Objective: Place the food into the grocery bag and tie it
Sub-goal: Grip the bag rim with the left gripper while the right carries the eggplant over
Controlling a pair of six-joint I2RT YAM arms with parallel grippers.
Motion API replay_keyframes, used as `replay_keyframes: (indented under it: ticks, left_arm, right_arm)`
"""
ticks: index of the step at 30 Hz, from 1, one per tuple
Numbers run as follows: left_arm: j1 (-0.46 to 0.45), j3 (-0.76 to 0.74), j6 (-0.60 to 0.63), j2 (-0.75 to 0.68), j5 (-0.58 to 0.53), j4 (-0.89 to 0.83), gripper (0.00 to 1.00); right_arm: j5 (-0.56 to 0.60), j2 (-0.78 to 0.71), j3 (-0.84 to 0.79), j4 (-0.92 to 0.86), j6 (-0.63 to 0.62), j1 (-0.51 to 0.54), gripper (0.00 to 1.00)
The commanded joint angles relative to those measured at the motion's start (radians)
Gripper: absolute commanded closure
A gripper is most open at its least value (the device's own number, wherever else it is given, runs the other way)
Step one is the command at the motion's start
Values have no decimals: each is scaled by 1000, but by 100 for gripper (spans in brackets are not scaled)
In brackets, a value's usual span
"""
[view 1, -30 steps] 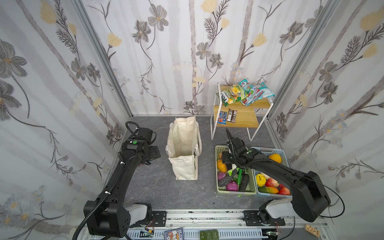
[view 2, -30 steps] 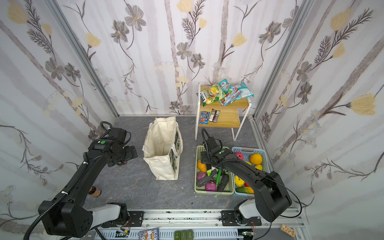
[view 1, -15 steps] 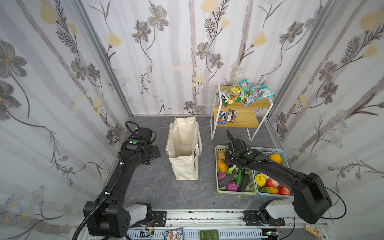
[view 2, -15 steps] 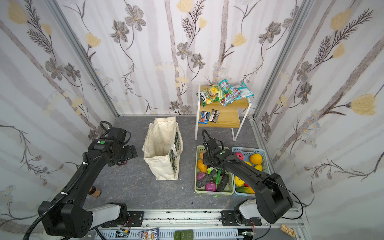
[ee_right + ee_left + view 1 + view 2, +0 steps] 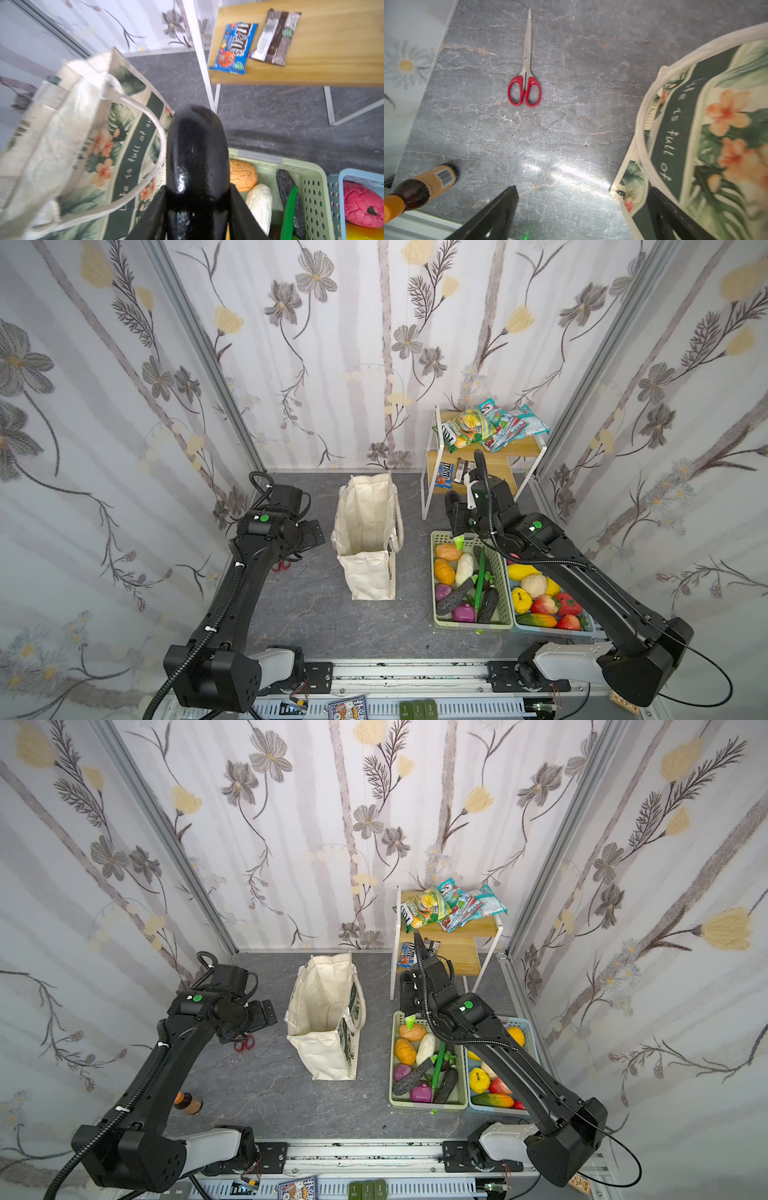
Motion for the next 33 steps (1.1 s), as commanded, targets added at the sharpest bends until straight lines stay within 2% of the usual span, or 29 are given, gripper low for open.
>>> replay_keyframes:
  ticks: [1, 3, 5, 8, 14, 16, 20, 27, 29, 33]
  left_arm:
    - [3, 81, -35, 24, 70, -32, 0]
    - [3, 129, -46, 27, 112, -32, 2]
    - [0, 175, -50, 29, 204, -8, 6]
    - [-40, 190, -55, 50, 304, 33, 12]
    - [-144, 162, -57, 94, 281, 76, 25]
    - [-152, 144, -58, 106, 271, 90, 35]
    - [-159, 100, -66, 110, 275, 123, 62]
    - [-220, 89, -67, 98, 340, 209, 92]
    - [-250, 98, -60, 104, 338, 218, 97]
    - [-296, 102, -68, 98, 312, 228, 98]
  right_arm:
    - [6, 40, 115, -42, -24, 29, 58]
    - [-1, 70, 188, -51, -32, 58, 58]
    - [-11, 102, 255, -60, -39, 91, 58]
    - [-17, 169, 351, -65, -43, 137, 58]
    - [-50, 267, 496, -44, -37, 221, 58]
    - [-67, 295, 516, -26, -27, 237, 58]
    - [-101, 345, 535, 39, 12, 257, 58]
    - [-109, 417, 563, 108, 75, 257, 58]
    - [-104, 428, 563, 107, 84, 253, 58]
    - [-106, 428, 506, 104, 119, 231, 58]
